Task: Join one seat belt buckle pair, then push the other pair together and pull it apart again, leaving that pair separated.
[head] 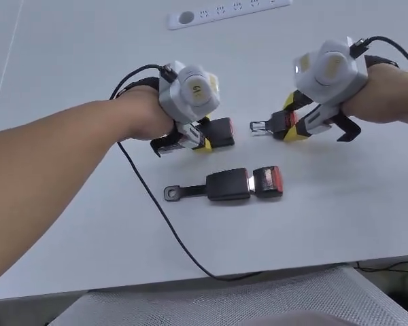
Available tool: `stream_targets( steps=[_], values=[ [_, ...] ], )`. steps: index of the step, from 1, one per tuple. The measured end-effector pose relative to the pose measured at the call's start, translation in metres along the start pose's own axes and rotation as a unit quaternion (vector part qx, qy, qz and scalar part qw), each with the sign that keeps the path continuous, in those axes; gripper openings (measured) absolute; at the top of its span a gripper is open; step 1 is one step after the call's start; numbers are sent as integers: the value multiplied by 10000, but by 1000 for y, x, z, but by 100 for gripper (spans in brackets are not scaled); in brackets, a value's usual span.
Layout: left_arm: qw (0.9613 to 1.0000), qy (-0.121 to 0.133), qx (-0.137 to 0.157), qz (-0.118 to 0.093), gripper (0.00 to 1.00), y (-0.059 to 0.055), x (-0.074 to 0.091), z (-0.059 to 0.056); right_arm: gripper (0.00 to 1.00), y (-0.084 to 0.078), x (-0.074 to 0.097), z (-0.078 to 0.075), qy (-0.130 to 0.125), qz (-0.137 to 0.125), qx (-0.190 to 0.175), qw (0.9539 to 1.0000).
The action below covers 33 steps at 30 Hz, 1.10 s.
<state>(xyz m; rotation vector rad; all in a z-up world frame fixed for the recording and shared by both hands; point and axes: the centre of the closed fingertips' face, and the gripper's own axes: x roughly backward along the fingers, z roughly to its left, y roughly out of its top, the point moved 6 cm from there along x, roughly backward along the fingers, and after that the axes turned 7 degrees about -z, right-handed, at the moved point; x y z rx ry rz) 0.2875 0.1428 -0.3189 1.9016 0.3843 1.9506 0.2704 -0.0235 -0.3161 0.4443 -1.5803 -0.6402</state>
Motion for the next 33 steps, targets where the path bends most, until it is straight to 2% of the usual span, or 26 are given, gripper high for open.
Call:
stream_targets(
  steps=[10,18,23,33],
  values=[
    [10000,6,-5,-9,33,-1,0,-2,34,20,-17,6,67,-62,118,9999],
    [10000,0,-2,-20,33,-1,0,-2,34,23,-19,3,30,94,401,9991],
    [10000,26,3,-9,33,0,1,-2,34,29,-25,3,38,-49,327,9994],
    [9999,10,-119,-71,33,0,1,-2,32,29,-28,-1,163,-316,227,9991]
  ],
)
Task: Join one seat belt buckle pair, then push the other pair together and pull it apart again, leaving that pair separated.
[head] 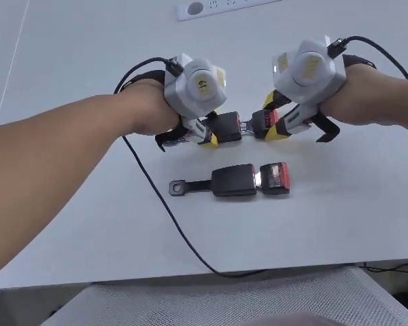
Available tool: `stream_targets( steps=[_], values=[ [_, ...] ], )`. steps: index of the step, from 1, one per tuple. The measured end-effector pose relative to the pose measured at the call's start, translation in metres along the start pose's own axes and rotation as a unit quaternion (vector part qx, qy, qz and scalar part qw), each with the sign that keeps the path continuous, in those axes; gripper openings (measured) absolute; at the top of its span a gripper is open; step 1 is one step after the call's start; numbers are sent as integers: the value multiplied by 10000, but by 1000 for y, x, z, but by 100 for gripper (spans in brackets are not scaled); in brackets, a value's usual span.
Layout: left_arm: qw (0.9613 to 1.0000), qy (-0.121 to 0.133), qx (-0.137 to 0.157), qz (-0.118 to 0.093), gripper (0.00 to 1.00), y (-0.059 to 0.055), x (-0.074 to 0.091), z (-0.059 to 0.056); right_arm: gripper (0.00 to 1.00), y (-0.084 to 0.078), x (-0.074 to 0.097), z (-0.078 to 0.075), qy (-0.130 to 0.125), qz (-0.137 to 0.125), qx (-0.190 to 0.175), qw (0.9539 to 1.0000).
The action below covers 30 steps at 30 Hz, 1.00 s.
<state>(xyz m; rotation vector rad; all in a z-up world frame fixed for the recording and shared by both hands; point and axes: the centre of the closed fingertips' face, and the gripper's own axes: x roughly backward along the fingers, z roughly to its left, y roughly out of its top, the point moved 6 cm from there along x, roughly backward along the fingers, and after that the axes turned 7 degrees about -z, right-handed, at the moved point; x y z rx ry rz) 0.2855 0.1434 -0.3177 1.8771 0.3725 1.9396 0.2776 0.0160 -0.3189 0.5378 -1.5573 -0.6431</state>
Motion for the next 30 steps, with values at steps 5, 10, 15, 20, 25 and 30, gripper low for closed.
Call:
stream_targets(
  steps=[5,10,15,20,25,30],
  values=[
    [9999,5,93,-57,32,-1,0,2,31,4,-2,0,-27,-18,-38,10000],
    [10000,7,66,-26,32,0,0,2,30,4,-4,-2,-41,-10,-64,10000],
    [10000,-19,30,-18,31,0,0,2,30,9,-6,0,-51,-39,-9,10000],
    [10000,19,61,-6,31,-1,0,2,29,13,-12,-1,-81,-56,-60,9999],
    [10000,10,62,43,32,0,0,2,30,14,-10,2,-82,-33,-50,9999],
    [9999,38,88,-61,32,-3,1,2,30,13,-10,2,-97,-28,-65,9999]
  ],
)
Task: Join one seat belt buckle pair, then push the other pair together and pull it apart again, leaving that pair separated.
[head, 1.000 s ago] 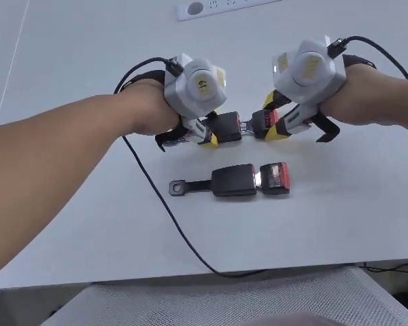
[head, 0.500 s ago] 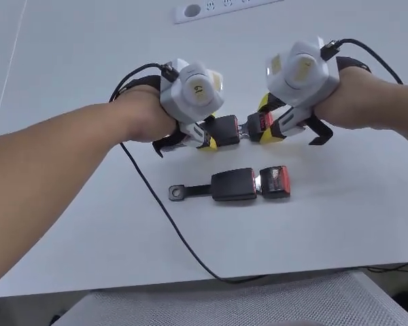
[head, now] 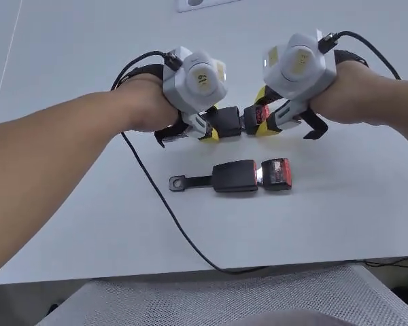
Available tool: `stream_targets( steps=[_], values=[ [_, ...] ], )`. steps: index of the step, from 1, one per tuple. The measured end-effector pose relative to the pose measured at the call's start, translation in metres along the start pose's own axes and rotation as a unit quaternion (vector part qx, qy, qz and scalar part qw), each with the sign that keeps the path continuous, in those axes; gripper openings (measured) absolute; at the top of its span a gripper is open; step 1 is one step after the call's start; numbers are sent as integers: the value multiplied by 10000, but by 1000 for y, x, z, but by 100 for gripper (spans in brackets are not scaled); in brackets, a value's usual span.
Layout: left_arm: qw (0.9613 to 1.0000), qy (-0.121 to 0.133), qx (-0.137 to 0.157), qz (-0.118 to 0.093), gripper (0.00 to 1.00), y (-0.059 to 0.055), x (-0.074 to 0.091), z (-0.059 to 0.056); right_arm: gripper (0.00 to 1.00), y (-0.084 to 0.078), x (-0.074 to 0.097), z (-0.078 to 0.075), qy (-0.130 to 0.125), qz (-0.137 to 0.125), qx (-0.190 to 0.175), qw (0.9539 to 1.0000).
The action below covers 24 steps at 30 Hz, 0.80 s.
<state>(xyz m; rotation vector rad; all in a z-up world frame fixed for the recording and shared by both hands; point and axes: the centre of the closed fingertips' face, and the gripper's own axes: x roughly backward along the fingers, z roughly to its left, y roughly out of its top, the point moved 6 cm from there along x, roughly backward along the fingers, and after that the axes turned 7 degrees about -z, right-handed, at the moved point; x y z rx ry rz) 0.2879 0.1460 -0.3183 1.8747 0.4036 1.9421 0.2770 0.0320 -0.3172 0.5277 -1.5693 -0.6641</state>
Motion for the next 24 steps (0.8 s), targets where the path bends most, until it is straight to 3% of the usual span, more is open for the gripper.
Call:
stream_targets(
  steps=[13,24],
  values=[
    [10000,-13,37,80,32,1,0,-2,31,-3,10,6,-57,352,90,9993],
    [10000,32,37,77,32,1,0,-4,32,-7,17,12,-131,281,29,9995]
  ],
)
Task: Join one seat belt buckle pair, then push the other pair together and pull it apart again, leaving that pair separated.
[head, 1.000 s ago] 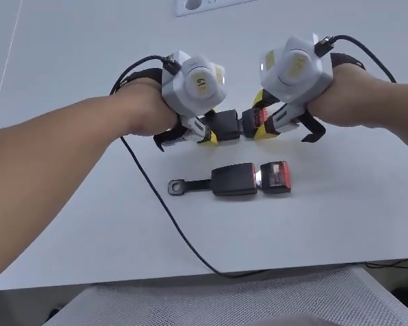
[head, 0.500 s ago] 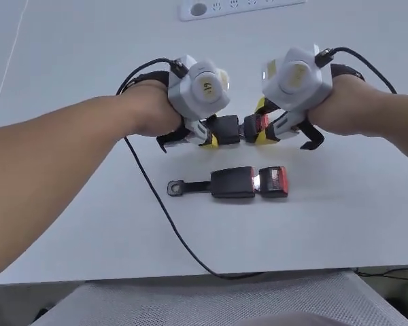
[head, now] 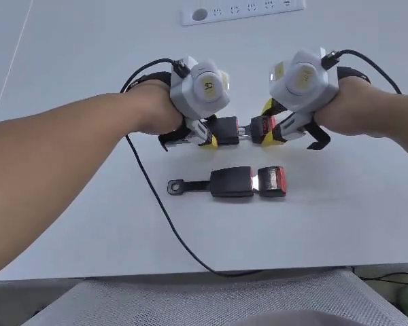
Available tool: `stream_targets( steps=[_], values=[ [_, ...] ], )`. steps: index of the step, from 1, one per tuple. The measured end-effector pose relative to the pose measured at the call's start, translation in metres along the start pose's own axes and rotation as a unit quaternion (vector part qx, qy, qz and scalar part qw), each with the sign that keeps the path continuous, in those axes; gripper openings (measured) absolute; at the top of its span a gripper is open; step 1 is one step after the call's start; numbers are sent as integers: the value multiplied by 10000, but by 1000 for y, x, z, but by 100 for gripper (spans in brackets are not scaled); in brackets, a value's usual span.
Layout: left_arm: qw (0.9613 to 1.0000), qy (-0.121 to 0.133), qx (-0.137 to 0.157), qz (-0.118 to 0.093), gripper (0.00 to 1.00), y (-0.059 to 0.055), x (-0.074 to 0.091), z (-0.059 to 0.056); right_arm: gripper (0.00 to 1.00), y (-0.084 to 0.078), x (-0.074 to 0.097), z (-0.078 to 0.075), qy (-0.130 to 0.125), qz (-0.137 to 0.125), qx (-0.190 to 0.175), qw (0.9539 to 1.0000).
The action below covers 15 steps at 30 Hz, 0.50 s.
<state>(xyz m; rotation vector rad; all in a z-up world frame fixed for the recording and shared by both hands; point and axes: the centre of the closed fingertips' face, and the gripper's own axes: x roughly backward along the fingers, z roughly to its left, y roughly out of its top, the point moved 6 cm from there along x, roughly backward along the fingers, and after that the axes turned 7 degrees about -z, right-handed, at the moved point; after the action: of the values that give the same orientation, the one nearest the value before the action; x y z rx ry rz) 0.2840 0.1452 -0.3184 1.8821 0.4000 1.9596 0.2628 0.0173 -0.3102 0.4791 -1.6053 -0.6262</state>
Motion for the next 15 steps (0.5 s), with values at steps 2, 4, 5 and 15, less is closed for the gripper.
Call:
stream_targets(
  steps=[2,4,5,15],
  values=[
    [10000,-3,-18,0,32,0,0,1,33,-3,-1,-2,-44,9,46,10000],
    [10000,-12,-17,-17,32,0,0,1,33,-7,2,-5,-79,50,100,9999],
    [10000,-16,-7,-22,32,0,0,1,33,-9,4,-6,-87,53,86,9999],
    [10000,-8,22,94,33,1,0,-2,34,-54,38,-11,-89,383,3,9992]
  ],
)
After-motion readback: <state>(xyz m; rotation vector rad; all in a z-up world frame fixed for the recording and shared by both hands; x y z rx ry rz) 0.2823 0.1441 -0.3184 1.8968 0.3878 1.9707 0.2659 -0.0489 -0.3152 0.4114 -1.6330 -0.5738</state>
